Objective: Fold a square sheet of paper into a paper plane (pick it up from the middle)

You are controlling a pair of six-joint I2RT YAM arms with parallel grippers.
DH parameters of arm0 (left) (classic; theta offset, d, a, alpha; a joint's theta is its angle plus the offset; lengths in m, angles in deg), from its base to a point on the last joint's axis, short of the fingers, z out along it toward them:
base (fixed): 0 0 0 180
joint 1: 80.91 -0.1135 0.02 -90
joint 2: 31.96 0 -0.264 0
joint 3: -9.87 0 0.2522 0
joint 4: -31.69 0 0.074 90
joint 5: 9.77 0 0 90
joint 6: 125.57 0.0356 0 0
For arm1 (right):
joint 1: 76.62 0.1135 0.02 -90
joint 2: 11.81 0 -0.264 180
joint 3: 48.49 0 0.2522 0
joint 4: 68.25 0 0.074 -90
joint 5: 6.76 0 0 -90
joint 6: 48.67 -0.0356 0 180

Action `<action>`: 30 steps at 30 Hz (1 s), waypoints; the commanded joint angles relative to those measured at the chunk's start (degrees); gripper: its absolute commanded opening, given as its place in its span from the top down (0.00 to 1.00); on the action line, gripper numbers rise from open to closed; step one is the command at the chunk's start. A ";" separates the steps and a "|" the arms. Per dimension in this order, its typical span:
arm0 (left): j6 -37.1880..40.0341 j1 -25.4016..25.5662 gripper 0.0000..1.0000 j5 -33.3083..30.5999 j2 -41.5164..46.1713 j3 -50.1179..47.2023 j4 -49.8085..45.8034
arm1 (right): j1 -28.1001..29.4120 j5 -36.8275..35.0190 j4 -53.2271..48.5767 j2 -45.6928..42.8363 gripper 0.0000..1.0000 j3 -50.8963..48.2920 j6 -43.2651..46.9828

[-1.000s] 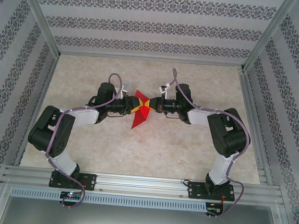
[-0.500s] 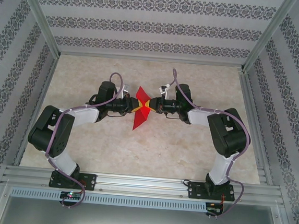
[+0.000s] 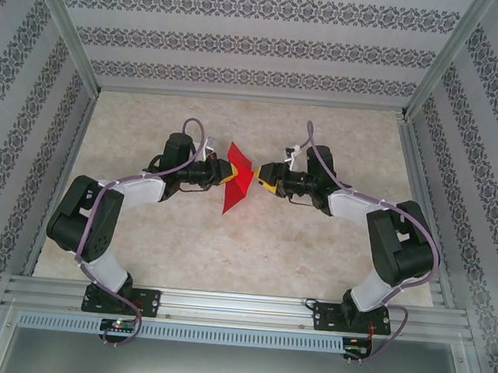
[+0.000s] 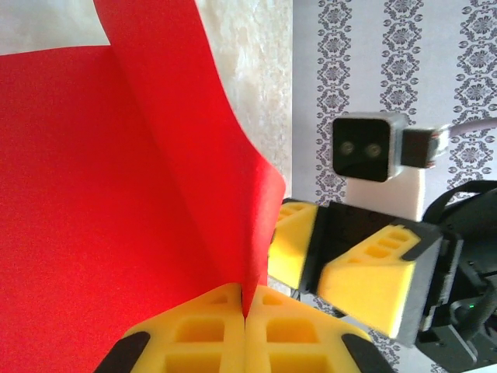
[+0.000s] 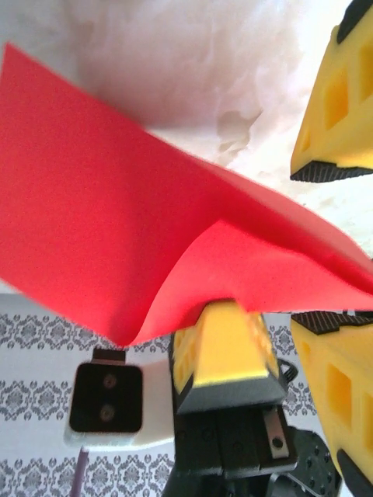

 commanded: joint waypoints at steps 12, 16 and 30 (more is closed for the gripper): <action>-1.95 -0.44 0.92 -0.23 -0.68 -0.68 4.95 | 6.48 -2.61 20.22 6.23 0.39 -3.84 -20.44; -1.97 -0.48 0.92 -0.19 -0.86 -1.01 5.35 | 7.00 -2.46 28.09 8.48 0.45 -4.57 -25.26; 1.29 -0.52 0.88 -0.97 -0.89 -1.79 1.94 | 5.96 -2.32 25.27 6.49 0.76 -5.70 -23.93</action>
